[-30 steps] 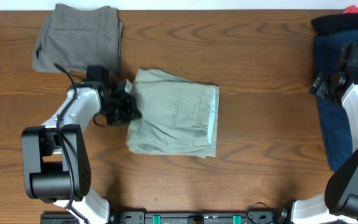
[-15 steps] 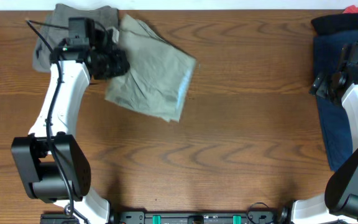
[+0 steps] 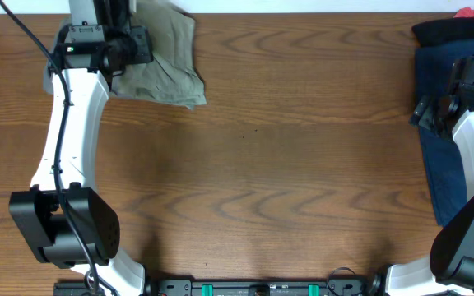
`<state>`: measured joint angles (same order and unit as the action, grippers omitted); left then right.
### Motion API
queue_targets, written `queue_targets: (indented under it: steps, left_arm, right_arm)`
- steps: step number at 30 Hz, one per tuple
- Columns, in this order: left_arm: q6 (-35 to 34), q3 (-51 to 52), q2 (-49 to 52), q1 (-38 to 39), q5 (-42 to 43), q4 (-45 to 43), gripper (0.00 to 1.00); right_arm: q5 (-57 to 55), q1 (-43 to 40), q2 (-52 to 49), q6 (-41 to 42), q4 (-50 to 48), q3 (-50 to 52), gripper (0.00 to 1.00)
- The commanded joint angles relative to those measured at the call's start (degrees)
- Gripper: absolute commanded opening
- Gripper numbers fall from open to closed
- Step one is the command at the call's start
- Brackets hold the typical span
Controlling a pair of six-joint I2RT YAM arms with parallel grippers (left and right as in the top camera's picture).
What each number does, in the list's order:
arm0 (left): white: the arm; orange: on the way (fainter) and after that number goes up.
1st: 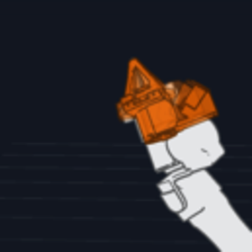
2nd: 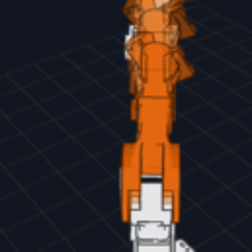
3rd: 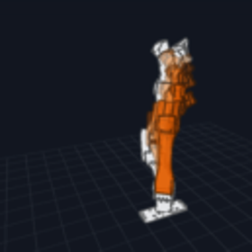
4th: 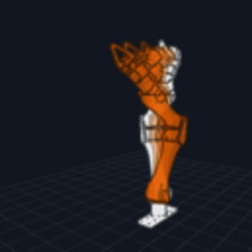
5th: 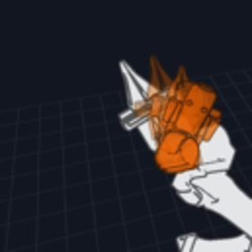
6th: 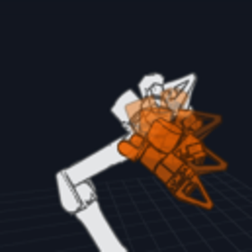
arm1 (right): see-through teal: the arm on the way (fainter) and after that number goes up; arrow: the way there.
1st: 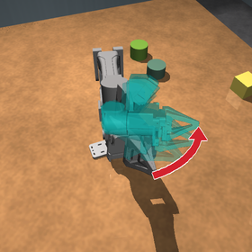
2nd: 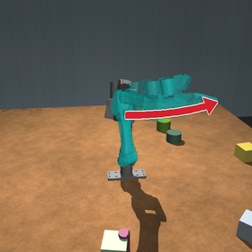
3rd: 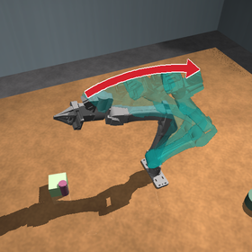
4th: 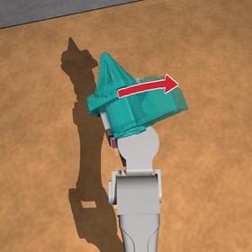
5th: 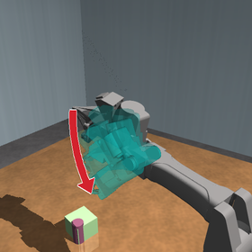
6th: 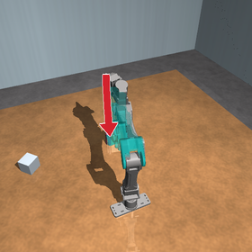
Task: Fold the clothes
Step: 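Grasp the folded khaki shorts' left edge and drag them to the top-left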
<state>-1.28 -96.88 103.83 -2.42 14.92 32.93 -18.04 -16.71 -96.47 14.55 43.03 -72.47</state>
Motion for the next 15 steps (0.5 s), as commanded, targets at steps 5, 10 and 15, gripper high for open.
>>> queue_targets:
  steps: [5, 10, 15]
  left_arm:
    - [4.7, -2.0, 0.3, -1.2, -4.7, -3.8, 0.06]
    - [5.6, -2.0, 0.4, -2.1, -5.6, -5.7, 0.06]
    - [5.9, -2.0, 2.0, -3.7, -5.6, -5.8, 0.06]
  right_arm:
    - [-1.0, -0.2, 0.6, -0.5, 0.1, 0.0, 0.99]
    - [-1.0, -0.2, 0.6, -0.5, 0.1, 0.0, 0.99]
    - [-1.0, -0.2, 0.6, -0.5, 0.1, 0.0, 0.99]
